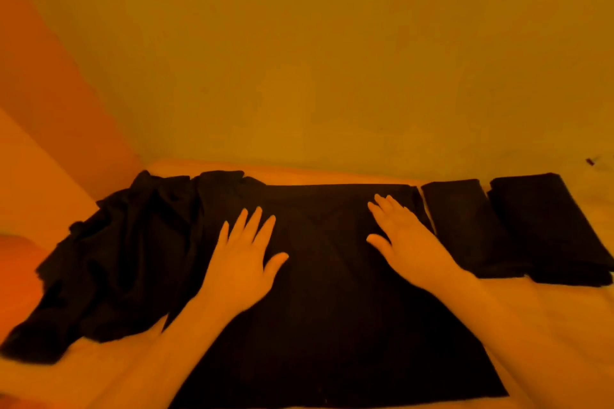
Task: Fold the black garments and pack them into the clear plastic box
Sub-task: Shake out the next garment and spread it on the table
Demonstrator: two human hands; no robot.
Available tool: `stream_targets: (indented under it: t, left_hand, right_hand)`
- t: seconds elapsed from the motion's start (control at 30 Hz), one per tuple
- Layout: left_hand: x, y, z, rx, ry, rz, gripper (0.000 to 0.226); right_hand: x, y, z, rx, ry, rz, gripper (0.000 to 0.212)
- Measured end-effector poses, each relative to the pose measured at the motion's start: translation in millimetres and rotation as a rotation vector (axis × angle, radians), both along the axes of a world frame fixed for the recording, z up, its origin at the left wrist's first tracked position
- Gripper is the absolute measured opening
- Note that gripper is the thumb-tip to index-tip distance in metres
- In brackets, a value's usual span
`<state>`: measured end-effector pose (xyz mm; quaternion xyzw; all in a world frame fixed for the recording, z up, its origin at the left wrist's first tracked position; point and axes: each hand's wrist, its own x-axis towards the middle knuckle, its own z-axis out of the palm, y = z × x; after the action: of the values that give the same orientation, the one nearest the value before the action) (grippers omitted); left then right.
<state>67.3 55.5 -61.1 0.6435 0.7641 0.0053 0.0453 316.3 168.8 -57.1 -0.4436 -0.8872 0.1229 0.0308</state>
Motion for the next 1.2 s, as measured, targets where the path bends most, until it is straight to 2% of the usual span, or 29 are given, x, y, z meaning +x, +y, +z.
stream_targets:
  t: [0.07,0.17,0.33,0.47,0.5,0.57,0.6,0.63,0.7,0.73,0.83,0.93,1.0,1.13,1.2]
  left_hand:
    - [-1,-8,-12,-0.063,0.016,0.002,0.094]
    - [-5,-14,-20,-0.079,0.0,-0.008,0.112]
    - [1,-22,-13,-0.092,-0.026,-0.05,0.114]
    - [7,-37,-17,-0.044,-0.022,-0.031,0.111]
    - [8,-41,-18,-0.056,-0.017,-0.033,0.112]
    - [6,-46,-16,-0.067,-0.017,-0.036,0.113]
    - [1,-45,-12,-0.041,-0.01,-0.019,0.111]
    - [-8,-43,-6,0.01,0.015,0.005,0.105]
    - [-32,-34,6,0.118,0.102,0.064,0.09]
    - [-47,-28,11,0.129,0.14,0.092,0.087]
    - [-84,-14,18,-0.009,0.198,0.119,0.081]
    - [-97,-14,9,-0.118,0.1,0.151,0.059]
    - [-97,-16,4,-0.089,0.047,0.185,0.057]
    - [-92,-12,13,-0.059,0.064,0.24,0.059]
    - [-74,-18,22,0.086,0.124,0.233,0.06]
  right_hand:
    - [8,-4,-9,-0.046,-0.108,-0.036,0.07]
    - [18,-8,-11,-0.06,-0.158,-0.09,0.063]
    - [20,-25,4,-0.066,-0.189,-0.148,0.067]
    - [14,-47,8,-0.054,-0.117,-0.046,0.068]
    - [16,-52,4,-0.083,-0.129,-0.032,0.071]
    - [24,-60,-8,-0.074,-0.15,-0.033,0.099]
    - [28,-60,-10,-0.066,-0.173,-0.048,0.111]
    - [30,-60,-11,-0.069,-0.176,-0.069,0.108]
    - [29,-60,-6,-0.097,-0.187,-0.105,0.08]
    - [24,-60,-1,-0.098,-0.179,-0.112,0.075]
    - [2,-56,7,-0.01,-0.117,-0.039,0.087]
    - [-14,-51,0,-0.029,-0.161,0.004,0.079]
    - [-15,-49,-7,-0.036,-0.182,-0.03,0.088]
    - [-9,-53,-5,-0.068,-0.177,-0.049,0.068]
    - [0,-65,3,-0.057,-0.102,-0.039,0.078]
